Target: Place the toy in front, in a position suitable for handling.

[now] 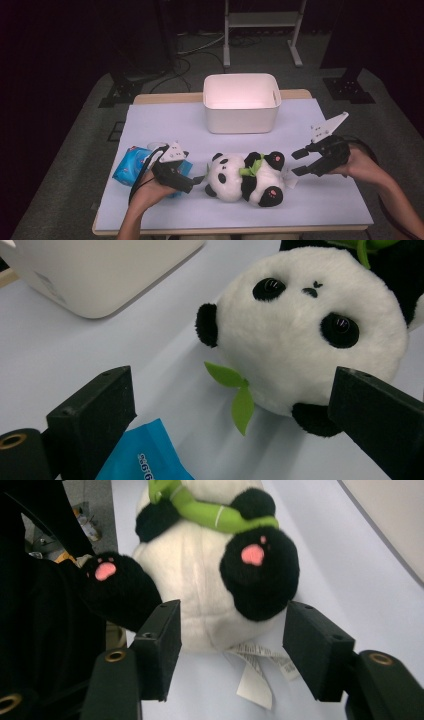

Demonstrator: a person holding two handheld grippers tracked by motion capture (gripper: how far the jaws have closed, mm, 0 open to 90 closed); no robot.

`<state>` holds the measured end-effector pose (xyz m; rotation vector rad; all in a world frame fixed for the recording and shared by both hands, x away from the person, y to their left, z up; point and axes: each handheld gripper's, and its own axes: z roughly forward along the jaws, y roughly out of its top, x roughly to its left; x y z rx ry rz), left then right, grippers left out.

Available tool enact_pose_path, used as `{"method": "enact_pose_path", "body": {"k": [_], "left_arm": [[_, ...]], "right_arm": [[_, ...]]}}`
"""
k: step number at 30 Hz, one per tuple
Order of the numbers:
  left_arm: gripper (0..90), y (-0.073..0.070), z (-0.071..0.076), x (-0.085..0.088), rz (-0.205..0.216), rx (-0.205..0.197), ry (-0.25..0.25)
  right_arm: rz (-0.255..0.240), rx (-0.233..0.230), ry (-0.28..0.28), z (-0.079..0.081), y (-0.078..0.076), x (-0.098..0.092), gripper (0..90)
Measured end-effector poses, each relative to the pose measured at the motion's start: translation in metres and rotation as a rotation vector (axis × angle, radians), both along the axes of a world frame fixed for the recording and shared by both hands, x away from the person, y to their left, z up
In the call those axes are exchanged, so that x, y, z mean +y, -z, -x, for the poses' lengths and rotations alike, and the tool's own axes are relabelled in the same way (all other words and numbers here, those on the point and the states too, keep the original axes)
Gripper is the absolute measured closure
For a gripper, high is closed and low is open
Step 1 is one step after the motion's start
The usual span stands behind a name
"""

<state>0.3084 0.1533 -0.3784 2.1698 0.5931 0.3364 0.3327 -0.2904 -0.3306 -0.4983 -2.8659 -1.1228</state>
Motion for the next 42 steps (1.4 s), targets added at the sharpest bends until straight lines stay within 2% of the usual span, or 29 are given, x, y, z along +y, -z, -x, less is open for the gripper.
{"method": "enact_pose_path", "body": {"k": [3,6,13,15,17,20,24,32,33,39,40,42], "left_arm": [[4.7,-0.001,0.0,-0.001,-0.009,-0.004,0.006],[4.7,-0.003,0.0,-0.001,0.003,-0.008,0.003],[5.6,-0.011,-0.002,0.003,-0.007,-0.026,0.019],[9.0,-0.014,-0.002,0.006,-0.013,-0.03,0.039],[10.1,-0.017,-0.004,0.009,-0.016,-0.034,0.038],[13.0,-0.021,-0.008,0.017,-0.003,-0.034,0.044],[14.7,-0.026,-0.015,0.029,-0.033,-0.028,0.045],[17.6,-0.026,-0.024,0.048,-0.039,-0.009,0.035],[22.5,-0.025,-0.024,0.05,-0.043,-0.007,0.041],[25.9,-0.025,-0.026,0.057,-0.073,0.016,0.042],[32.3,-0.025,-0.027,0.06,-0.083,0.021,0.043],[32.9,-0.026,-0.028,0.063,-0.072,0.023,0.047]], "right_arm": [[-0.01,0.006,0.016,0.003,0.006,-0.007,36.6],[-0.013,0.023,0.031,0.006,0.016,-0.014,36.0],[-0.016,0.039,0.042,0.013,0.031,-0.02,33.5],[-0.016,0.044,0.045,0.015,0.034,-0.021,32.9],[-0.012,0.05,0.044,0.016,0.039,-0.022,32.7],[-0.008,0.055,0.053,0.019,0.044,-0.025,32.2],[-0.008,0.051,0.056,0.019,0.046,-0.027,31.9],[-0.003,0.061,0.066,0.021,0.051,-0.032,31.4],[-0.002,0.063,0.067,0.022,0.052,-0.033,31.4],[0.001,0.069,0.067,0.022,0.053,-0.032,31.0],[0.009,0.065,0.064,0.022,0.053,-0.031,30.9],[0.008,0.065,0.065,0.022,0.053,-0.031,30.9]]}}
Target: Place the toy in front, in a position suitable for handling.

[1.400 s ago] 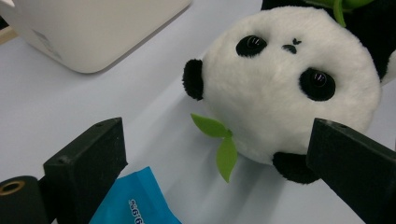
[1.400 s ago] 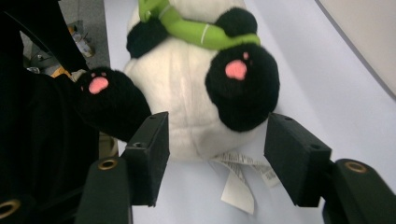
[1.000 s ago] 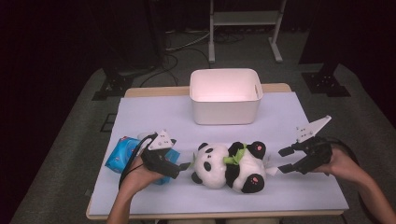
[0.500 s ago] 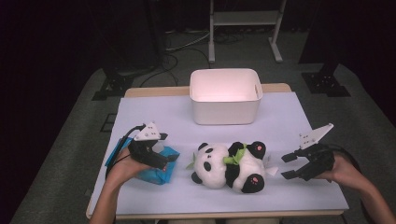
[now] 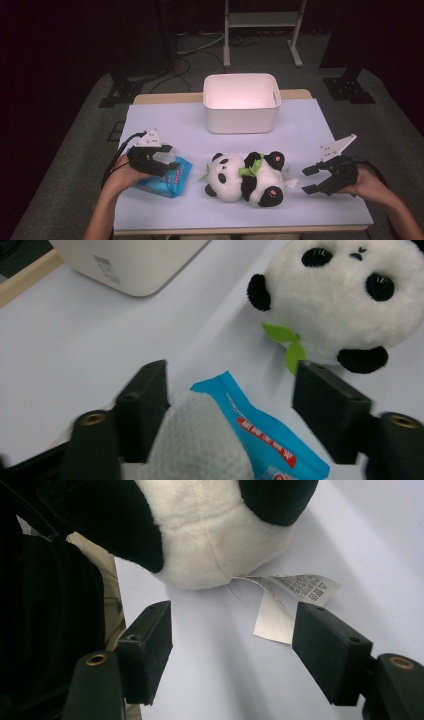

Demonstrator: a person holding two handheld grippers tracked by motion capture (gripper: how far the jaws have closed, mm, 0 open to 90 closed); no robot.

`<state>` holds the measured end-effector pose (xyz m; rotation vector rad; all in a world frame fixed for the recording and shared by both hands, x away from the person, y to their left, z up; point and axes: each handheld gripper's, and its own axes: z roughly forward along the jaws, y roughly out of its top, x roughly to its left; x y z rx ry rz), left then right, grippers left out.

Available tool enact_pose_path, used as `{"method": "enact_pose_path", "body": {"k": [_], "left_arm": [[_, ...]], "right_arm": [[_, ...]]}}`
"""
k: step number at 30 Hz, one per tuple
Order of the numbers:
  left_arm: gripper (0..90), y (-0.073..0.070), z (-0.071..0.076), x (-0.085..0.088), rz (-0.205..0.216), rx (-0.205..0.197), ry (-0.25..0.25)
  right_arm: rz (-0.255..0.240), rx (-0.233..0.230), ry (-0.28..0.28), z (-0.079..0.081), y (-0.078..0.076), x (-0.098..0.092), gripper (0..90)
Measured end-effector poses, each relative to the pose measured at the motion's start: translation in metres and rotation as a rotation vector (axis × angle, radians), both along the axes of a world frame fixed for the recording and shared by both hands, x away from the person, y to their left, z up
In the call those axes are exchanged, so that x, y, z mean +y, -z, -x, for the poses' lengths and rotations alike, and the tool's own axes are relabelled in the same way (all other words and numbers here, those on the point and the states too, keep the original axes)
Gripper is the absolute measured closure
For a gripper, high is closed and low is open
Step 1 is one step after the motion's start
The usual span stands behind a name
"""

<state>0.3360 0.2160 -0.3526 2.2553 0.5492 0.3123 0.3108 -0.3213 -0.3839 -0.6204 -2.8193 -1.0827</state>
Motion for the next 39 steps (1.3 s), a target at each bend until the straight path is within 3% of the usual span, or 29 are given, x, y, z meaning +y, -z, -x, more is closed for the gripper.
{"method": "enact_pose_path", "body": {"k": [5,16,22,26,33,39], "left_arm": [[39.2,0.0,0.0,0.004,-0.039,0.004,0.033],[47.2,0.006,-0.003,0.011,-0.111,0.022,0.019],[62.8,0.011,-0.004,0.012,-0.157,0.031,0.021],[68.4,0.016,-0.005,0.013,-0.184,0.043,0.027],[83.7,0.019,-0.006,0.015,-0.187,0.054,0.037],[87.5,0.02,-0.006,0.016,-0.183,0.044,0.055]], "right_arm": [[0.003,0.002,-0.005,0.0,0.001,0.001,30.9],[0.005,0.004,-0.003,0.0,0.004,0.0,30.9],[0.001,0.005,-0.003,0.001,0.006,0.001,30.9],[0.001,0.005,-0.001,0.001,0.007,0.0,30.9],[0.002,0.007,-0.001,0.001,0.008,0.001,30.9],[-0.005,0.005,0.002,0.001,0.009,0.001,30.9]]}}
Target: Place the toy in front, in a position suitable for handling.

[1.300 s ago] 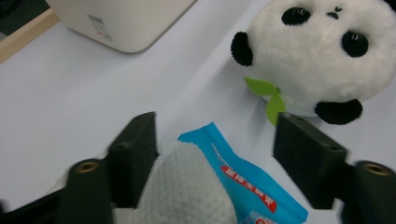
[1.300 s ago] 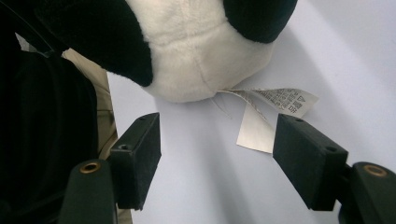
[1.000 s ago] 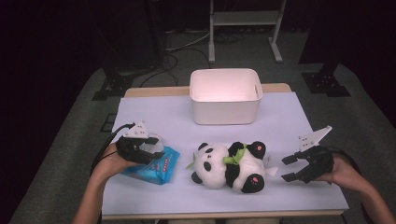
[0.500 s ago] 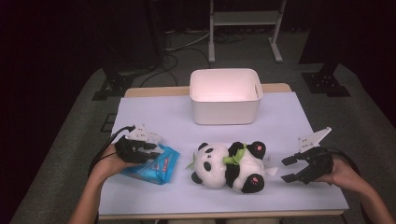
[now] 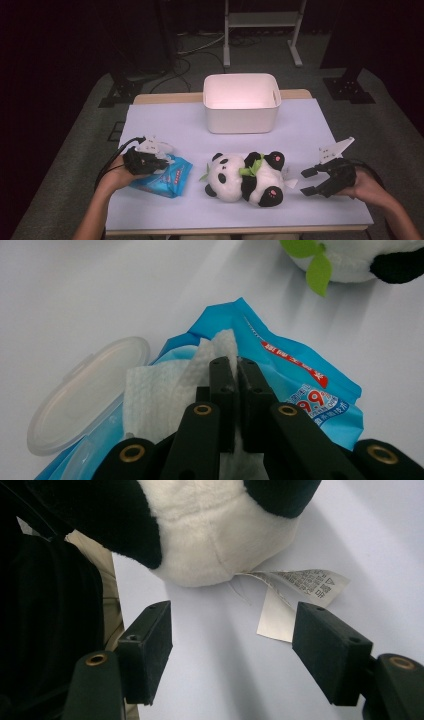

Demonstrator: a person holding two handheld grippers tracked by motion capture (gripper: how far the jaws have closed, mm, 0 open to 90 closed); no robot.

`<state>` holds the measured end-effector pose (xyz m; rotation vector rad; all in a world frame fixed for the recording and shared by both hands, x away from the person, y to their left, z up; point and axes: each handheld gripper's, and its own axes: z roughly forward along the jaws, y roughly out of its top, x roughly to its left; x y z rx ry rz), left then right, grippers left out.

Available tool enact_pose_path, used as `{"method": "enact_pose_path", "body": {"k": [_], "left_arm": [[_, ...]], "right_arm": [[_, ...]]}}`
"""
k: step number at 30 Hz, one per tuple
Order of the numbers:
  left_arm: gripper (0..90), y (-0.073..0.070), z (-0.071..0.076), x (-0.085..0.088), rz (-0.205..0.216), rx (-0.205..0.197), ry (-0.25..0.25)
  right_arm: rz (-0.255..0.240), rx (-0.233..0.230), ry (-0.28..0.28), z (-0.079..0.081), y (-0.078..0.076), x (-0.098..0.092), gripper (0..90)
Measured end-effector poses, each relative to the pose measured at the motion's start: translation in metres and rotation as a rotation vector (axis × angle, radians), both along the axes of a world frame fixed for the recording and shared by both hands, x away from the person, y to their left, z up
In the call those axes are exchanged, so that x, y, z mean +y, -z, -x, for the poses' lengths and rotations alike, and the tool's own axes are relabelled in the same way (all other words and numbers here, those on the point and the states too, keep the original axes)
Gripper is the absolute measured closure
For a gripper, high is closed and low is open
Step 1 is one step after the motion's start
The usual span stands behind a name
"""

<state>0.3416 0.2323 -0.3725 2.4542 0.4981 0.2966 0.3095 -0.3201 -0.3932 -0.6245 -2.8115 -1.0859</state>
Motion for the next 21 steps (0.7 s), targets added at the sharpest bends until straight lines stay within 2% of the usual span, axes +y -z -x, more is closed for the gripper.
{"method": "enact_pose_path", "body": {"k": [8,21], "left_arm": [[88.2,0.0004,-0.0009,0.0033,0.029,0.021,0.011],[88.5,-0.0016,-0.0009,0.0021,0.052,0.043,0.03]], "right_arm": [[-0.001,0.004,-0.001,0.0001,0.0018,-0.0004,30.9],[-0.002,0.005,0.005,0.002,0.0042,-0.0032,30.7]]}}
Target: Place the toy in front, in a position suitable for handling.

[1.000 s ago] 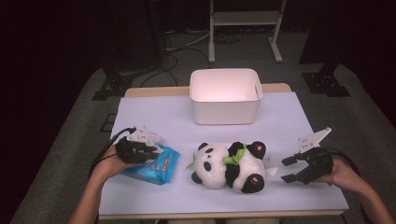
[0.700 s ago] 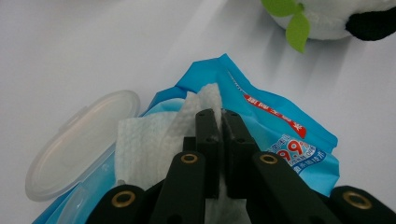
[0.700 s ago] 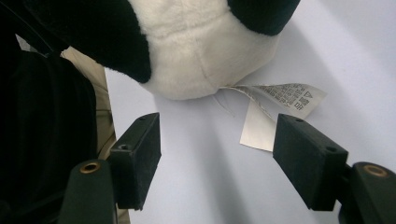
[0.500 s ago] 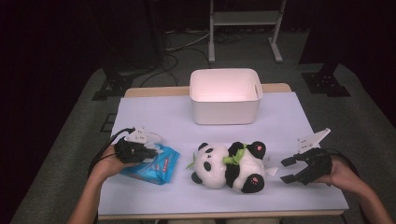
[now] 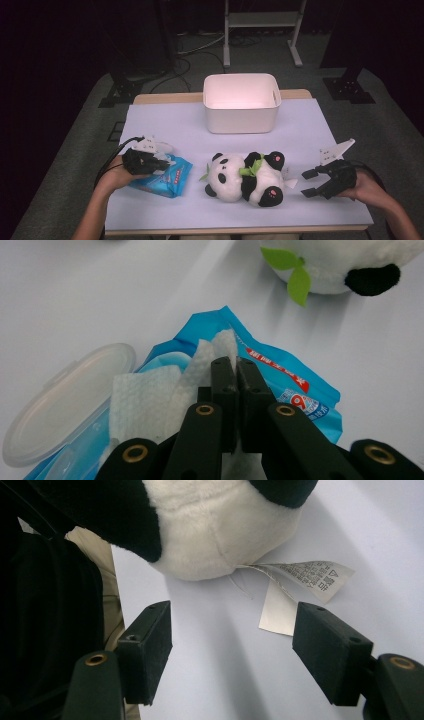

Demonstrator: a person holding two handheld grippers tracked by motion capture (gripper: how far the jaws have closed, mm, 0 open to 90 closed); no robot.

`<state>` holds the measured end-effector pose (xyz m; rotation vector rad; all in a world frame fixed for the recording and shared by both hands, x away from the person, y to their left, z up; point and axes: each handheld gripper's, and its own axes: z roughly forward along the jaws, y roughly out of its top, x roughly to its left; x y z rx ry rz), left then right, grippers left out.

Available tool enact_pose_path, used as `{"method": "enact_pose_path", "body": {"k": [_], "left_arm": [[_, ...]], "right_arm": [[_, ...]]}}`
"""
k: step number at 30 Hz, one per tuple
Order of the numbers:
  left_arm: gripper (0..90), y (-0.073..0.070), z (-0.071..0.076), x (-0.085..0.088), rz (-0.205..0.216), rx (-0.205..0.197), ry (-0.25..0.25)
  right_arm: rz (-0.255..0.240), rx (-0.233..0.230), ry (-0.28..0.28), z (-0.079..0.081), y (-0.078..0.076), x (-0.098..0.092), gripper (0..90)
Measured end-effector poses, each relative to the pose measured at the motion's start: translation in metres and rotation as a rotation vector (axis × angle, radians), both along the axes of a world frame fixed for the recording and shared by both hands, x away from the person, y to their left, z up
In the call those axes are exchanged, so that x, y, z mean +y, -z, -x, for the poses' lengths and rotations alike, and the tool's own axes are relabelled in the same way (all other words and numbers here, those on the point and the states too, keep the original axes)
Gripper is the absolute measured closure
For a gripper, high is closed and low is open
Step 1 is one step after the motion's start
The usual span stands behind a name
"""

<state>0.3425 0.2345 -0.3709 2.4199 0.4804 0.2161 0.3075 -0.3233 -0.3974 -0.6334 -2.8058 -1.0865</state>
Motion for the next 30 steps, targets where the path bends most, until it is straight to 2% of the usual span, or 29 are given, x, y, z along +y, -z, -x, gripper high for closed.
{"method": "enact_pose_path", "body": {"k": [10,17,30], "left_arm": [[88.5,-0.004,0.0,-0.002,0.013,0.007,0.01],[88.5,-0.012,0.0,-0.005,0.051,0.015,0.018],[88.5,-0.023,0.001,-0.014,0.077,0.019,0.05]], "right_arm": [[-0.003,0.003,0.004,0.0,0.001,-0.001,30.4],[0.0,0.006,0.005,0.0,0.002,-0.002,30.2],[0.0,0.004,0.003,0.0,0.0,-0.002,30.1]]}}
